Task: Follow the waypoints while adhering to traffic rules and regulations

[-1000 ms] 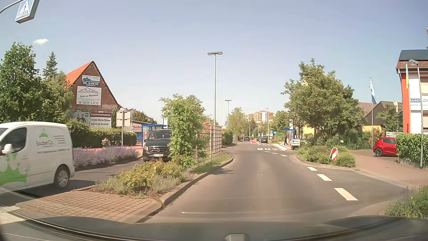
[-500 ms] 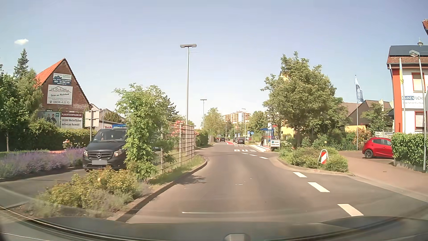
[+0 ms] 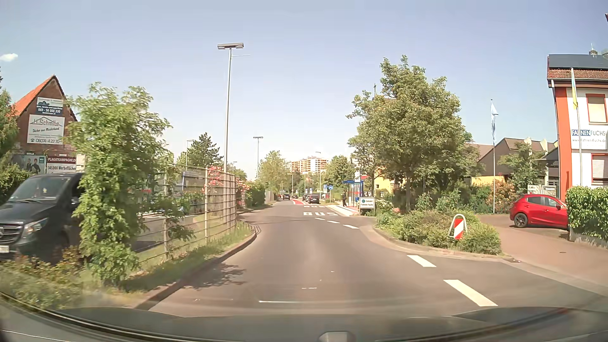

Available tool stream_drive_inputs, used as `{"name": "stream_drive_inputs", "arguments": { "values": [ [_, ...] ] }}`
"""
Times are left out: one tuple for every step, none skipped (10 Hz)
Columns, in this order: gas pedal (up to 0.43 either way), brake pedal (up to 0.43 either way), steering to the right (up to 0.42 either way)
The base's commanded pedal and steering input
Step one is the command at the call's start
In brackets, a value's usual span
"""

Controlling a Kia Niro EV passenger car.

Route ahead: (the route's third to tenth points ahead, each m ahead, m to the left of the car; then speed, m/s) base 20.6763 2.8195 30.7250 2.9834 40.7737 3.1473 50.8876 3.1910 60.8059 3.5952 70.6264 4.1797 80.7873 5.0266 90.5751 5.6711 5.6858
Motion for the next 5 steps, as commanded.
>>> {"name": "stream_drive_inputs", "arguments": {
  "values": [
    [0.319,0.000,0.068],
    [0.311,0.000,0.048],
    [0.299,0.000,0.023],
    [0.299,0.000,0.004],
    [0.287,0.000,-0.008]
  ]
}}
